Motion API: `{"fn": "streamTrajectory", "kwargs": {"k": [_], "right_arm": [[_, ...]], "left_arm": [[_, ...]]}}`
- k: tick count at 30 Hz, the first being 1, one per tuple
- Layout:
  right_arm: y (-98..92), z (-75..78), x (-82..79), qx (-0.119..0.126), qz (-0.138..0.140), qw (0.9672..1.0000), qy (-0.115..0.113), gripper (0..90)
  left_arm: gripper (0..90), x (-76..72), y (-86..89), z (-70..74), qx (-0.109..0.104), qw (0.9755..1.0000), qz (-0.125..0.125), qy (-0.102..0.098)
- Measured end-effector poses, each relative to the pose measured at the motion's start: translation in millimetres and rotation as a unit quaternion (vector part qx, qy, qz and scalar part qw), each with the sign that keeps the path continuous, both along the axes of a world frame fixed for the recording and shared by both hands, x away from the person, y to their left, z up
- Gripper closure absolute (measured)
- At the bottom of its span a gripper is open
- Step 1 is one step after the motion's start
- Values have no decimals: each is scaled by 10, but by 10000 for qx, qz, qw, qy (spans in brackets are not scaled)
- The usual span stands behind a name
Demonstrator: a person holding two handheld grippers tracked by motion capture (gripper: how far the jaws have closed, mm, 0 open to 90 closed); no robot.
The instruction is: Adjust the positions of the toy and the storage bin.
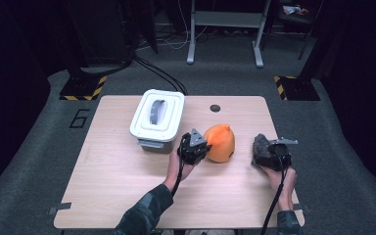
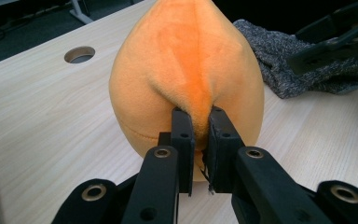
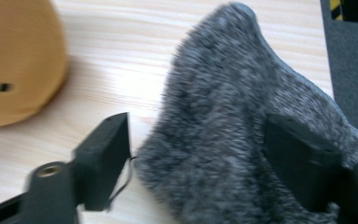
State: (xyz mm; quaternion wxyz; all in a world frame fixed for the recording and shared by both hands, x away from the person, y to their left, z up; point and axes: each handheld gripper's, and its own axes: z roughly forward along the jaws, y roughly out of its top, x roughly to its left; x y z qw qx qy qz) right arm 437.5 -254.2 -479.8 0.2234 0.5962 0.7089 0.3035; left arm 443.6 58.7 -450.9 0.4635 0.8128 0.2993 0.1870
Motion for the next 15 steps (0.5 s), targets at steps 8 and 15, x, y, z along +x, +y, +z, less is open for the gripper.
{"fn": "streamTrajectory", "kwargs": {"k": [8, 15], "right_arm": [[216, 75, -216, 158, 624, 9978, -183, 136], [449, 14, -401, 136, 1065, 9938, -271, 102]], "left_arm": [[832, -9, 6, -2, -16, 10000, 52, -12], [833, -9, 39, 25, -86, 9999, 107, -79]]}}
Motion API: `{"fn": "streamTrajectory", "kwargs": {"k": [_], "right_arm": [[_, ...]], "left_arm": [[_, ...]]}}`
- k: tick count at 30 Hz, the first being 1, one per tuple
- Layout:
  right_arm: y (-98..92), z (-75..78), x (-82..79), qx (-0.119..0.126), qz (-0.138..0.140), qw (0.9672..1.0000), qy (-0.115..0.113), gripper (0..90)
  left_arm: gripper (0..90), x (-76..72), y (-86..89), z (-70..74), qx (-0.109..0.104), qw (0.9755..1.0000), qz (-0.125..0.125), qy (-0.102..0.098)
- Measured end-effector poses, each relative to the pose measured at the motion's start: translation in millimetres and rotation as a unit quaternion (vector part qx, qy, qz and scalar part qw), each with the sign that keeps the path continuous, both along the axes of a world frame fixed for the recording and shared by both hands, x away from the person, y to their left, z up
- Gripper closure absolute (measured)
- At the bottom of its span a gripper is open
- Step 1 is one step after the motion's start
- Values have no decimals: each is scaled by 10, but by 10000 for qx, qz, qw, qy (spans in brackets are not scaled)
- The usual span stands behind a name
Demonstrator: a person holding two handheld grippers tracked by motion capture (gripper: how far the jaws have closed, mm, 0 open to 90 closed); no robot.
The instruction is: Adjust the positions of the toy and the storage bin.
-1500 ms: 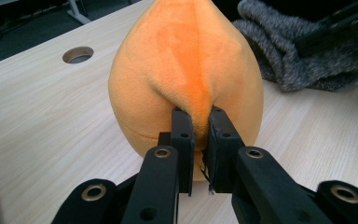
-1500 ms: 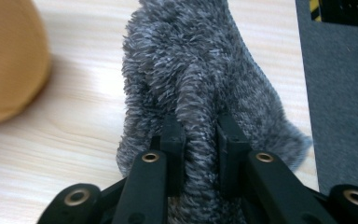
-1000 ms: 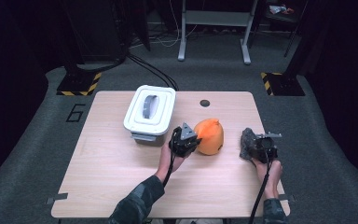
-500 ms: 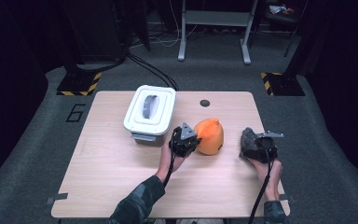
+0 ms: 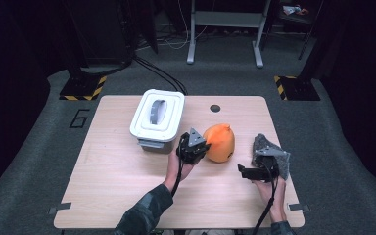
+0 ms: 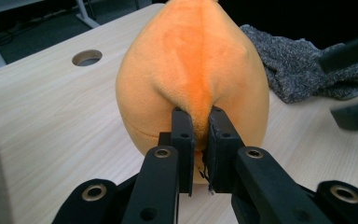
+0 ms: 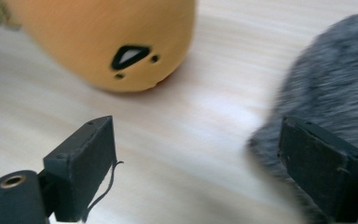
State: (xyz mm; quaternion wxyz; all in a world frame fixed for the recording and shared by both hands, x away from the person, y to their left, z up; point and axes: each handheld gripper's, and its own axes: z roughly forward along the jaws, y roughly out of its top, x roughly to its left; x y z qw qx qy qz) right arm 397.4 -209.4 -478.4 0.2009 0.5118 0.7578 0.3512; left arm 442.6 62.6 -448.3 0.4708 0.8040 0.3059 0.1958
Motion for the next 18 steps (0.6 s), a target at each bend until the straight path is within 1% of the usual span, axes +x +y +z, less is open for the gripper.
{"fn": "streamTrajectory", "kwargs": {"k": [1, 2, 3, 6, 8, 9, 11, 13, 14, 15, 16, 17, 18], "right_arm": [[35, -26, -20, -17, 58, 10000, 39, 99], [67, -56, -42, -13, 63, 10000, 45, 97], [90, -99, -56, -16, 141, 9999, 71, 89], [127, -198, -81, -11, 170, 9998, 145, 80], [142, -269, -85, -69, 241, 9995, 167, 75], [152, -285, -89, -74, 219, 9995, 207, 74], [164, -333, -98, -127, 216, 9995, 185, 73], [174, -362, -105, -132, 170, 9996, 172, 72], [174, -374, -111, -137, 151, 9996, 180, 70], [167, -387, -114, -182, 150, 9996, 152, 70], [157, -399, -112, -200, 146, 9996, 121, 67], [154, -408, -114, -167, 121, 9997, 146, 64], [140, -419, -116, -192, 174, 9996, 121, 65]], "left_arm": [[834, -1, 0, 5, -35, 10000, 41, -35], [834, -7, 6, 23, -21, 10000, 17, -33], [834, -13, 1, 31, -37, 10000, 30, -61], [835, -28, 5, 67, -22, 9999, 11, -98], [835, -41, 10, 92, -30, 9999, 8, -102], [835, -48, 16, 110, 2, 10000, -17, -81], [835, -68, 20, 137, 6, 9999, 0, -128], [835, -90, 30, 167, 0, 9999, -35, -101], [835, -105, 34, 180, 43, 9999, -30, -120], [835, -119, 34, 186, 7, 9999, -45, -104], [834, -136, 42, 197, 31, 9999, -68, -92], [835, -155, 45, 201, 0, 9999, -60, -80], [834, -171, 60, 212, 54, 9999, -94, -96]]}}
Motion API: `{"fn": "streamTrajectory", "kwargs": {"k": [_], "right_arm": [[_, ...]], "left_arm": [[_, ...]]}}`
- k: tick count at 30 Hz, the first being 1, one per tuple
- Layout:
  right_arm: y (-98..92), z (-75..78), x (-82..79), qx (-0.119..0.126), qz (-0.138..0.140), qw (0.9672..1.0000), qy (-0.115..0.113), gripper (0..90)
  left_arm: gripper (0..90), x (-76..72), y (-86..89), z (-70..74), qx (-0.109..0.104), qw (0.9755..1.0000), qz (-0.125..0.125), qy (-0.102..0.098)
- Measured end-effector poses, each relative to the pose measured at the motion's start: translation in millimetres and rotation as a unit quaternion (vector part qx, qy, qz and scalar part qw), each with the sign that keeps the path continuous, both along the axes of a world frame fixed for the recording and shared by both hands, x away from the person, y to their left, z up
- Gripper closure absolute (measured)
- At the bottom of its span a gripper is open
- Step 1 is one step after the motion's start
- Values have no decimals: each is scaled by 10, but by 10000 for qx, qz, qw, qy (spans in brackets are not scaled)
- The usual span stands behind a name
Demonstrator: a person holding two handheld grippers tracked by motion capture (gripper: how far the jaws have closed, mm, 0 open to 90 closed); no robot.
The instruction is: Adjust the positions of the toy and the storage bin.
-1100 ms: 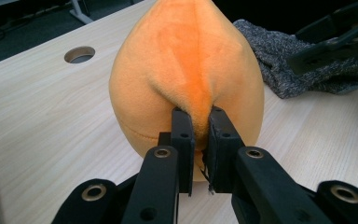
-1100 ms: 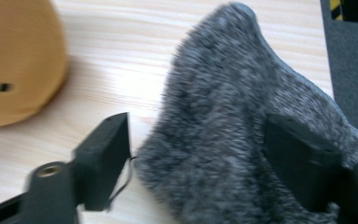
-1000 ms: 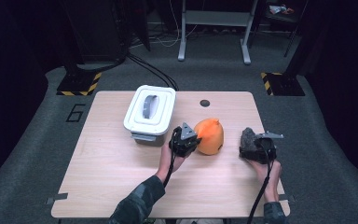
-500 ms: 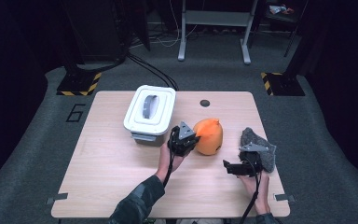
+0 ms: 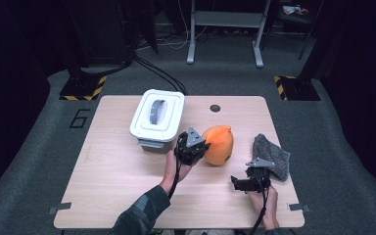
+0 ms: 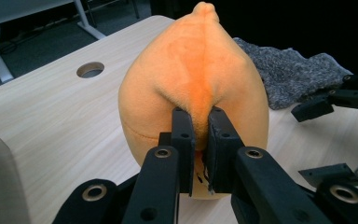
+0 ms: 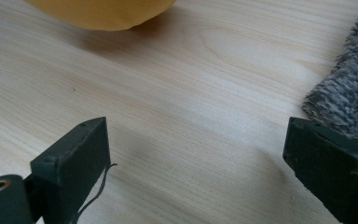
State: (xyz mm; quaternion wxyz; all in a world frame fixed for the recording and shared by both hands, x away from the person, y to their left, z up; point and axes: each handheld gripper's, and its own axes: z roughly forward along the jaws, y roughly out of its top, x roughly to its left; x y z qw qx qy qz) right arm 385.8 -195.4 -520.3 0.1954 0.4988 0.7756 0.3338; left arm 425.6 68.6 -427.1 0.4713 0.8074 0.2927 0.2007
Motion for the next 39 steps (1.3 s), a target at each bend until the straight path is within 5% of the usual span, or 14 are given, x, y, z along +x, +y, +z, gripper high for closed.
{"fn": "streamTrajectory", "kwargs": {"k": [10, 39], "right_arm": [[34, -62, -16, -194, -61, 9998, -92, 66], [31, -68, -9, -148, -73, 9998, -57, 58]], "left_arm": [[834, -234, 142, 35, -36, 9999, -90, 27], [833, -950, 801, -50, -192, 9997, 56, 142]]}}
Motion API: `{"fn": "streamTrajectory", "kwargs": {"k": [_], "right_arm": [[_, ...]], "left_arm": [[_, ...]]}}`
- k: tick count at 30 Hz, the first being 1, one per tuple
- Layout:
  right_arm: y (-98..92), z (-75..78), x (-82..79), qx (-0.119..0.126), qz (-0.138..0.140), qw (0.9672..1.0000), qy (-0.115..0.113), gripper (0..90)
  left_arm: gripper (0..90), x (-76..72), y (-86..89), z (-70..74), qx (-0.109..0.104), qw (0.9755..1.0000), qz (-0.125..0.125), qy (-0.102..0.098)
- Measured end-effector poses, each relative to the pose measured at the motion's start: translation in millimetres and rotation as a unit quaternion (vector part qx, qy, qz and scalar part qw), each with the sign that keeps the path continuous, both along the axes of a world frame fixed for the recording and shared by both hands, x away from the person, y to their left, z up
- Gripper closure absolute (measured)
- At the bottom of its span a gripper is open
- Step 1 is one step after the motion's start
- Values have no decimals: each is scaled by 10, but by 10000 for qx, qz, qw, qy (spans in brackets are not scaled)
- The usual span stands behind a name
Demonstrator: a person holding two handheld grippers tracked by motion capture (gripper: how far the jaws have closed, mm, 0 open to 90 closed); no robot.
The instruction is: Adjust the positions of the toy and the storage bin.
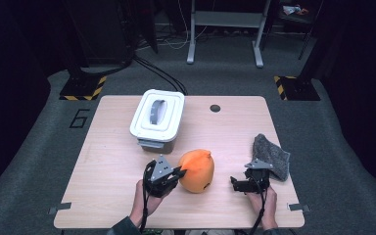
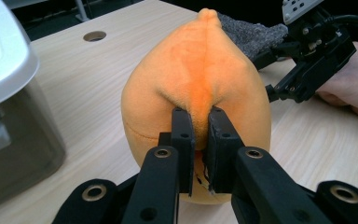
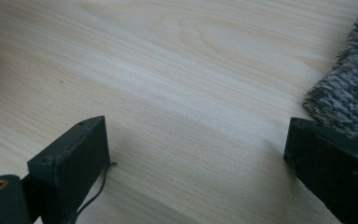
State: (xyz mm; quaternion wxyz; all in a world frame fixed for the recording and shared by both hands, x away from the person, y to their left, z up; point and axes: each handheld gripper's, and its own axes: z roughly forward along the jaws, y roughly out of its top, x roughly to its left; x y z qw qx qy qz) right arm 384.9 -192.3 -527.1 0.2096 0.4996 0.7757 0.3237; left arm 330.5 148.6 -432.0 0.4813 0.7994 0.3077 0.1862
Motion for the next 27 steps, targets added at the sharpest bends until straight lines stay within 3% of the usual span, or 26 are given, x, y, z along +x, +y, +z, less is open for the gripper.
{"fn": "streamTrajectory", "kwargs": {"k": [14, 21, 27], "right_arm": [[3, -4, 0, -15, -7, 10000, -48, 58], [0, -3, 2, -25, 12, 10000, -51, 57], [2, -5, 3, -23, 1, 10000, -58, 56]], "left_arm": [[833, -225, 502, -42, -104, 9987, 499, 43], [832, -299, 769, -65, -71, 9963, 852, 48], [832, -323, 994, -59, -73, 9929, 1185, 70]]}}
